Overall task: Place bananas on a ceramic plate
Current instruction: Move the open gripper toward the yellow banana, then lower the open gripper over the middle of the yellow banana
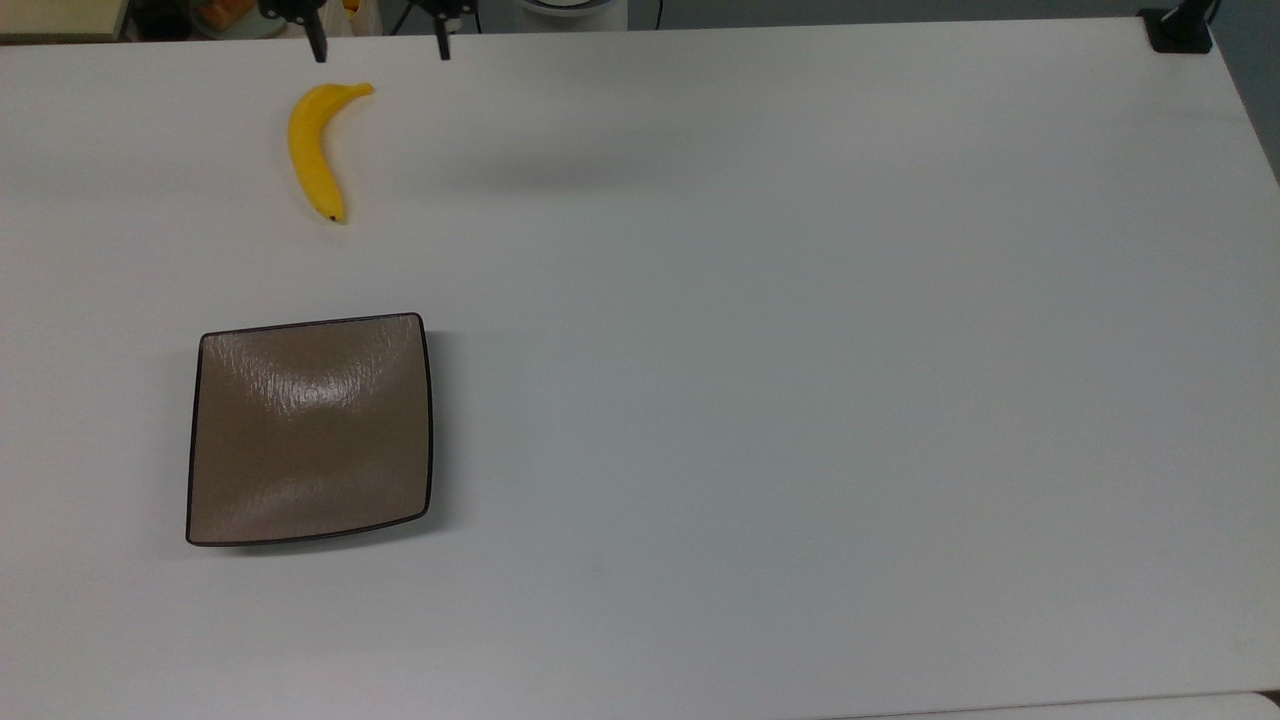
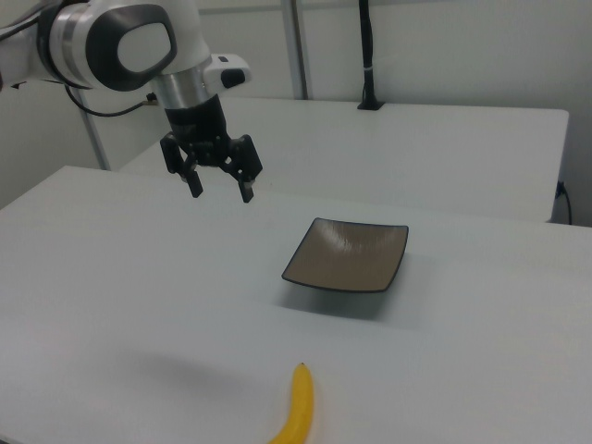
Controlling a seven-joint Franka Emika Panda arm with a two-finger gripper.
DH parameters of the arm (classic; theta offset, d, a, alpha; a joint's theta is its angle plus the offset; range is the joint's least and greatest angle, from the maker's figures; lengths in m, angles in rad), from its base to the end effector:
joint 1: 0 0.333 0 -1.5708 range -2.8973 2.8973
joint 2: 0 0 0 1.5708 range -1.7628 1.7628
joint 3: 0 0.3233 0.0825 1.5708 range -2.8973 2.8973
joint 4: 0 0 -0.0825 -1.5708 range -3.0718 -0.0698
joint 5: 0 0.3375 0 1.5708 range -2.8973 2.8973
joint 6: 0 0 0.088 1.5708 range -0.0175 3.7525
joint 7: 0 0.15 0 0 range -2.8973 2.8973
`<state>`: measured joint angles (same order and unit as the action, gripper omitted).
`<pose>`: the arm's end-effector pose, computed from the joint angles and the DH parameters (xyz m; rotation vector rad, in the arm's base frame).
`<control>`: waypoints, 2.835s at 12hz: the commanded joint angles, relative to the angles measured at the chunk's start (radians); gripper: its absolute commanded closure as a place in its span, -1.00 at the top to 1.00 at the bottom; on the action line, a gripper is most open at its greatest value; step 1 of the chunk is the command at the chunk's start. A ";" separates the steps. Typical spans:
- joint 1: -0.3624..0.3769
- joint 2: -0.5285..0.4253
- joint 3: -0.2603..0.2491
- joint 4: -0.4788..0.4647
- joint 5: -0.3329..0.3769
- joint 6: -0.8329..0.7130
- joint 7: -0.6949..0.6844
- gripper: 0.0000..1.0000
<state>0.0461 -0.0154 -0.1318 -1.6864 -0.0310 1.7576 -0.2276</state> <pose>0.5199 -0.0492 0.5640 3.0890 0.2263 0.1254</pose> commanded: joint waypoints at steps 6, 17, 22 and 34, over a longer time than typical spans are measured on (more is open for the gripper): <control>-0.320 -0.012 0.165 -0.090 -0.003 -0.049 -0.094 1.00; -0.485 0.014 0.185 -0.317 -0.087 0.120 -0.346 1.00; -0.511 0.072 0.176 -0.419 -0.089 0.302 -0.338 1.00; -0.516 0.160 0.173 -0.510 -0.089 0.457 -0.335 1.00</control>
<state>-0.4675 0.1603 0.0389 -2.1660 -0.1072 2.1850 -0.5656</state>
